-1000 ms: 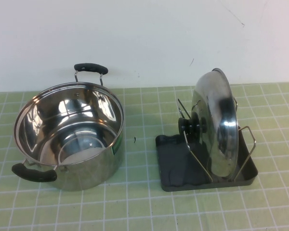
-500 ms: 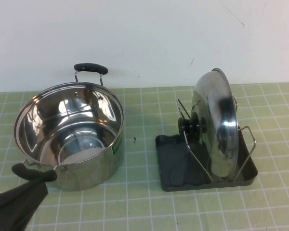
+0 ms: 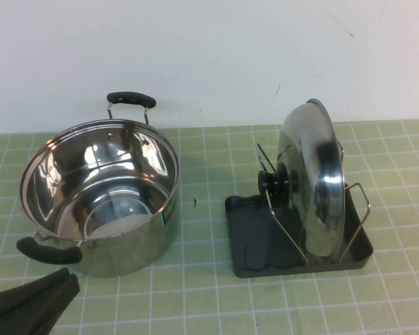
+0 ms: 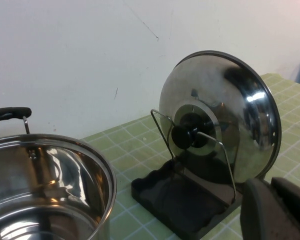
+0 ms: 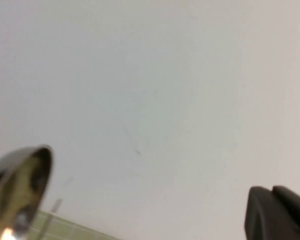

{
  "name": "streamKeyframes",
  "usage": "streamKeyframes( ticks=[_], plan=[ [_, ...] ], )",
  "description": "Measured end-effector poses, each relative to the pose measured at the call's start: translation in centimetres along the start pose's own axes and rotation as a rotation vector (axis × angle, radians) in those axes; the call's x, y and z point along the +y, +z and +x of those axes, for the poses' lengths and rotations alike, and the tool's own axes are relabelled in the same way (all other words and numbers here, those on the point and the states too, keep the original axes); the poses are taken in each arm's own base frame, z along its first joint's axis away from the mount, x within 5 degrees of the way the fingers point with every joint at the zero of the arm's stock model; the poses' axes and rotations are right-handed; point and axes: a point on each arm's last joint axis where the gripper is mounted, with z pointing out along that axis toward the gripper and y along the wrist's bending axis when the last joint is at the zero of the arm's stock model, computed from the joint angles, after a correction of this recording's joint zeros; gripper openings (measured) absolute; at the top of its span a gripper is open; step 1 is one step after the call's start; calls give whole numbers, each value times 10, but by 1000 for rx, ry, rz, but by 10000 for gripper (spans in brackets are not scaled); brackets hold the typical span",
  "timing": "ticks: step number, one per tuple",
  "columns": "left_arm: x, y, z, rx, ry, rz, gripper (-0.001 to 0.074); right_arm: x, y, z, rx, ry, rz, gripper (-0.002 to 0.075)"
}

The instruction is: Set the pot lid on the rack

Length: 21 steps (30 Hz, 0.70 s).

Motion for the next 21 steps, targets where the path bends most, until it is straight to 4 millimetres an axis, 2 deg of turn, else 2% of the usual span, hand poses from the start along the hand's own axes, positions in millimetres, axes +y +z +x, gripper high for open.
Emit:
streamKeyframes(
  ticks=[4,7,12,16,21],
  plan=[
    [0,0,0,0,0,0,-2,-13,-23,11,101,-80,138,-1],
    [0,0,0,0,3,0,-2,-14,-37,23,209,-78,175,-1],
    [-1,0,0,3,3,8,-2,-13,-40,34,322,-53,172,-1],
    [-1,0,0,5,3,16,-2,-12,-40,38,333,-41,167,-1],
    [-2,0,1,6,3,18,-2,7,-32,57,294,33,56,-1]
  ],
)
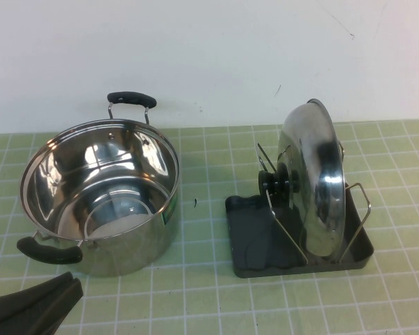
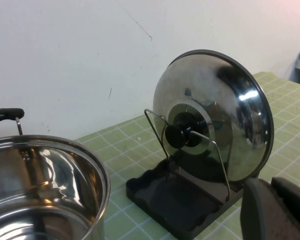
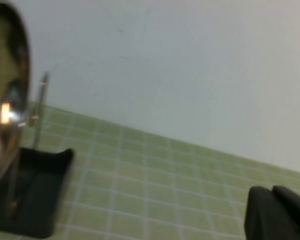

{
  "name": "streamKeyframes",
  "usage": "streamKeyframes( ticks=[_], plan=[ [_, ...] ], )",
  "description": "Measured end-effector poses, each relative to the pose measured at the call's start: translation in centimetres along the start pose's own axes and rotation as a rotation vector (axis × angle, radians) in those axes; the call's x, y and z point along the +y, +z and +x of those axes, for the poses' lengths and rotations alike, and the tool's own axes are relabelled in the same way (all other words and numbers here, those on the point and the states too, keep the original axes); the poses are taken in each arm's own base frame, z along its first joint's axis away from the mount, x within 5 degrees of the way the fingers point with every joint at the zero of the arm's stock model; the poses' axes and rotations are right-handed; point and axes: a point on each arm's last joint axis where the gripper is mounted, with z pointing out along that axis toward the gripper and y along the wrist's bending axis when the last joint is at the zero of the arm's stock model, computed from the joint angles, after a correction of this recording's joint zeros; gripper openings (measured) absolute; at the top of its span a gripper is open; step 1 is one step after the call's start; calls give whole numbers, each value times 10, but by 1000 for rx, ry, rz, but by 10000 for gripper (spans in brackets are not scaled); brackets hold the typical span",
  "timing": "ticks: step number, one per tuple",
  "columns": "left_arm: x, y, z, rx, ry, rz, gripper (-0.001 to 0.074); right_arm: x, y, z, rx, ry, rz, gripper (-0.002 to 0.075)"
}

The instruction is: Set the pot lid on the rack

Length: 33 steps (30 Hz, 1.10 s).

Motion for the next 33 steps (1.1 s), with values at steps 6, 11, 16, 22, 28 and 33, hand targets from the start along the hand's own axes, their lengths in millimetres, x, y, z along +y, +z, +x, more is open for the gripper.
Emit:
streamKeyframes(
  ticks=[6,11,16,22,28,33],
  plan=[
    [0,0,0,0,0,0,-2,29,8,21,-23,-32,-229,-1],
    [0,0,0,0,0,0,-2,31,11,18,-137,-51,-181,-1],
    [0,0,0,0,0,0,-2,22,13,22,-103,29,-35,-1],
    [0,0,0,0,0,0,-2,16,16,43,28,143,119,-1],
    [0,0,0,0,0,0,-2,19,15,55,159,210,114,-1],
    [0,0,0,0,0,0,-2,23,14,61,223,221,54,-1]
  ],
)
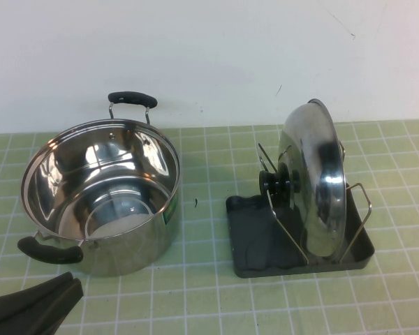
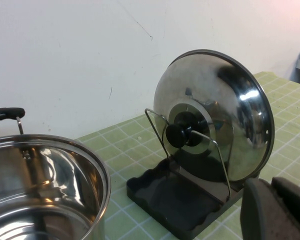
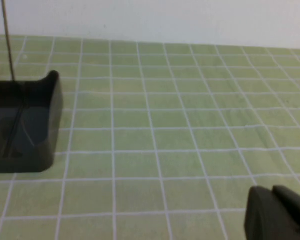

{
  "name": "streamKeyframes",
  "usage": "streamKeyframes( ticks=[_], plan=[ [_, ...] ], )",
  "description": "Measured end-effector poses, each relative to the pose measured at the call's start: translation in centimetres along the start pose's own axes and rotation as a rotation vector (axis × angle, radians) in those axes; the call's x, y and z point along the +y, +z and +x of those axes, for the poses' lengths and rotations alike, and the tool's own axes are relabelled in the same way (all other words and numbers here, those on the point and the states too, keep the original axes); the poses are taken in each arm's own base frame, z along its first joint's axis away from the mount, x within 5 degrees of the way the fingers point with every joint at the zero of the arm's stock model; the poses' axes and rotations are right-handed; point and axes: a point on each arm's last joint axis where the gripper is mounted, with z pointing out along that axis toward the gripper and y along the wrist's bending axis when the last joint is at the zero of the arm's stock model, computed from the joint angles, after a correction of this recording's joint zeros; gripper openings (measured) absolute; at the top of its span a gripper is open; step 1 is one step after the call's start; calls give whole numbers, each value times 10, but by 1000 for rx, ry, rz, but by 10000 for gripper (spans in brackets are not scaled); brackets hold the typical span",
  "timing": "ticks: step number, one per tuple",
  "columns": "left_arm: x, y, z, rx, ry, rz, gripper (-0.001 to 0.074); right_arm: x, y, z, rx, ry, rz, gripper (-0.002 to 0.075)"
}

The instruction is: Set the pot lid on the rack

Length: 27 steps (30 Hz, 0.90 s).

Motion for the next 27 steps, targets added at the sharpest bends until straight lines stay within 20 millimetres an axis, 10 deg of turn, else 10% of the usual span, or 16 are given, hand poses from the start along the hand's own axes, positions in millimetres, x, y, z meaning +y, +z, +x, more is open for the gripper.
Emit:
streamKeyframes(
  ticks=[27],
  plan=[
    [0,0,0,0,3,0,-2,3,0,0,3,51,-91,-1]
  ],
)
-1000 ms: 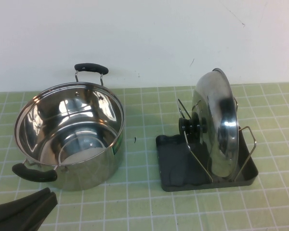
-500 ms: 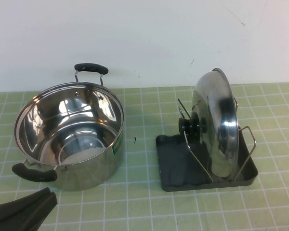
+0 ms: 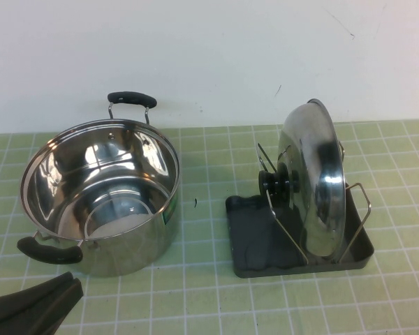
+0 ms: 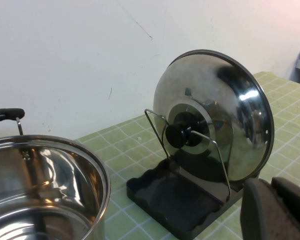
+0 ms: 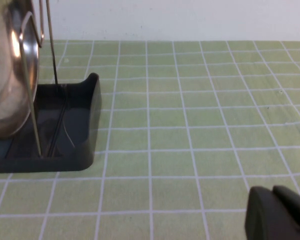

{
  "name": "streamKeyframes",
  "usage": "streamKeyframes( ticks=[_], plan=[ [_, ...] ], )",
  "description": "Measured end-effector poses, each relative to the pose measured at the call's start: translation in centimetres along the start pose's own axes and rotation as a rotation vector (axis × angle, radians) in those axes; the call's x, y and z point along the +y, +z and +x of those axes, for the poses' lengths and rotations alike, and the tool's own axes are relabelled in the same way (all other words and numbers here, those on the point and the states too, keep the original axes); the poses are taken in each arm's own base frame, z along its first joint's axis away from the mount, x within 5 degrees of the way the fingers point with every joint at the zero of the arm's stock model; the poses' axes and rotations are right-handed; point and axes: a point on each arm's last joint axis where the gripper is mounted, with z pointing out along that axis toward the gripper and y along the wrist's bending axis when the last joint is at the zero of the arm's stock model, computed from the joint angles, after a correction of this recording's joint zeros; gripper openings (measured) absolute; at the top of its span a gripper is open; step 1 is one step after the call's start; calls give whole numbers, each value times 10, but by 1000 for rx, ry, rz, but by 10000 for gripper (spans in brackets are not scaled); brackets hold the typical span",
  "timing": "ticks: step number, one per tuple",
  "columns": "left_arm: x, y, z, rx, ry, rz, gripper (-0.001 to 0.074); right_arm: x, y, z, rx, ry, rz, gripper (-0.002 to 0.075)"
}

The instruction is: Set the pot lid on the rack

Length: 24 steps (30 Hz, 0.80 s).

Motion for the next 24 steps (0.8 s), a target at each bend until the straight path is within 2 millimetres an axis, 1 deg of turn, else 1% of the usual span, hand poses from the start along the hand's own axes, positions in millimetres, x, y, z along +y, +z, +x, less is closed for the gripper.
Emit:
streamKeyframes(
  ticks=[10,13,15,19,20,22,23,24],
  plan=[
    [-1,0,0,-1,9,8,-1,0,0,0,0,0,0,-1],
    [3,-2,-4,-43,55,-52,-2,0,0,-1,-2,-1,-2,-1],
    [8,-5,-10,-113,34,-112,-2,0,0,-1,-2,-2,0,-1],
    [19,-15,-26,-342,-182,-237,-2,0,0,-1,-2,-2,0,-1],
    [25,-18,-25,-385,-246,-281,-2,0,0,-1,-2,-2,0,-1],
    [35,-23,-18,-429,-327,-387,-2,0,0,-1,-2,-2,0,-1],
    [39,-25,-12,-442,-395,-423,-2,0,0,-1,-2,-3,0,-1],
    [45,-26,-2,-425,-445,-477,-2,0,0,-1,-2,-3,0,-1]
  ],
)
